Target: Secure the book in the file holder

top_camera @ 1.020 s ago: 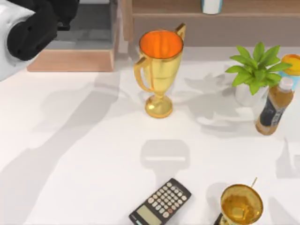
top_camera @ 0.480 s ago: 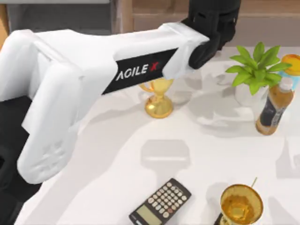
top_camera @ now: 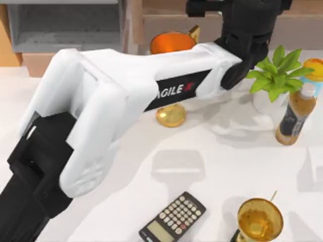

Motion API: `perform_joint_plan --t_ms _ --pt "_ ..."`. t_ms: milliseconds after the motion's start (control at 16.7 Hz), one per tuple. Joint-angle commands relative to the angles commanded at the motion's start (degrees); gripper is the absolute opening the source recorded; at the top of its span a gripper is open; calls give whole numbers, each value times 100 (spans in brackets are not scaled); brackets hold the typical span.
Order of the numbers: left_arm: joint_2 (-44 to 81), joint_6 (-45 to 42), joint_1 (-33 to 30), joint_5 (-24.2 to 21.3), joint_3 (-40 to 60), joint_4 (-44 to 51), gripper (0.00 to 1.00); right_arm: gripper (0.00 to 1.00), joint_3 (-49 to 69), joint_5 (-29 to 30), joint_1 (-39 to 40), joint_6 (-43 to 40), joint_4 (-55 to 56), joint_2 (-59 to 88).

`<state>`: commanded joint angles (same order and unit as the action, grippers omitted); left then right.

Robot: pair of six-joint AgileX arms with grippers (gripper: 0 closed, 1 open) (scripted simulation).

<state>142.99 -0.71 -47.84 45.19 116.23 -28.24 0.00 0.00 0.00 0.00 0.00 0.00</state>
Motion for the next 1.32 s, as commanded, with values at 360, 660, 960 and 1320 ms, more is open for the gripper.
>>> perform_joint_plan --t_ms 360,660,960,1320 --pt "152 7 62 -64 285 136 100 100 0 0 0 0 0 0" --pt "412 13 143 -147 778 377 100 100 0 0 0 0 0 0" --pt "413 13 144 -147 780 378 85 100 0 0 0 0 0 0" --pt "413 13 144 -147 780 378 40 100 0 0 0 0 0 0"
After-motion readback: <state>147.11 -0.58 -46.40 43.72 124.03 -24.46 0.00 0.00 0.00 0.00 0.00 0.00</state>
